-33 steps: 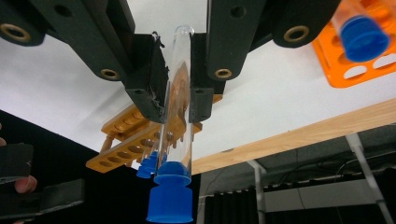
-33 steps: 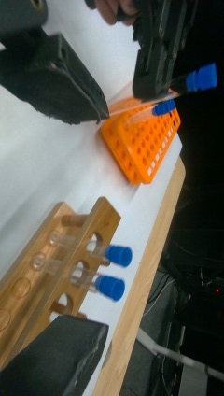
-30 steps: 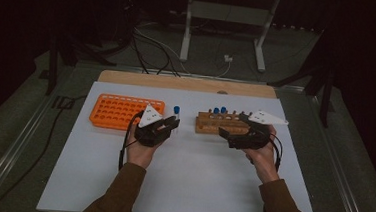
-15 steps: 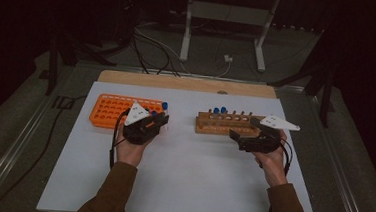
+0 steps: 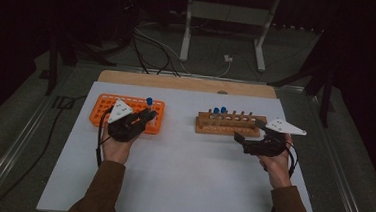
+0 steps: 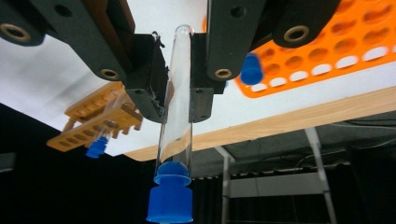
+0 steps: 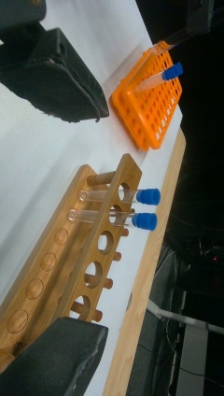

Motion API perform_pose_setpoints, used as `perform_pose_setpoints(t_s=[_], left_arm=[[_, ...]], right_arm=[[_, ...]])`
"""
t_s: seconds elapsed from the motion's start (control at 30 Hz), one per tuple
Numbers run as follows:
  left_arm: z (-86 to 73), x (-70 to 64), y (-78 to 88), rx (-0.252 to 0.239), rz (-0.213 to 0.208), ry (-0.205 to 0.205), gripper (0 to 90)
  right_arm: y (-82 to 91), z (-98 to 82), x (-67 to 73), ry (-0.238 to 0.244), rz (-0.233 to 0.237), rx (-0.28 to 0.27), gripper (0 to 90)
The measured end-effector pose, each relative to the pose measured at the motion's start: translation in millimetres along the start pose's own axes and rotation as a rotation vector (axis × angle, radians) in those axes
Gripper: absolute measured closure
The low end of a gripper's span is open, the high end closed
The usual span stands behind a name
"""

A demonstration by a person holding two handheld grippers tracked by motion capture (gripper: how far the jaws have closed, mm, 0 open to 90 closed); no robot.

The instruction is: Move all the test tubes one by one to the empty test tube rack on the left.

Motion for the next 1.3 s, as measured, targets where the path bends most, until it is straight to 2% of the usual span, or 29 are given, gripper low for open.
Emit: perform_pose_setpoints(t_s=[0.27, 0.47, 0.63, 0.83, 1.3], left_arm=[[-5.4, 20.6, 3.7, -0.001, 0.059, 0.015, 78.2], [-9.9, 34.2, -0.3, 0.003, 0.108, 0.012, 78.2], [-16.3, 43.8, -7.1, 0.015, 0.129, 0.02, 78.2], [-24.9, 49.4, -17.4, 0.035, 0.137, 0.03, 78.2], [-47.7, 55.2, -35.4, 0.115, 0.161, 0.034, 78.2]], right_arm=[[2.0, -0.7, -2.5, -0.005, -0.005, -0.009, 0.0], [3.4, -0.4, -3.7, -0.006, -0.006, -0.015, 0.0], [3.6, 0.0, -3.5, -0.006, -0.005, -0.018, 0.0], [3.7, 0.0, -3.5, -0.007, -0.003, -0.019, 0.0], [2.4, -1.1, -1.8, -0.004, 0.005, -0.015, 0.0]])
Point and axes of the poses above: each handheld gripper's, and its own axes: y roughly backward along the jaws, z roughly out of its top, x roughly to its left, the point moved 8 cm from there along -y, roughly forward along the jaws, and after that the axes turned 2 degrees about x, right-handed, at the moved point
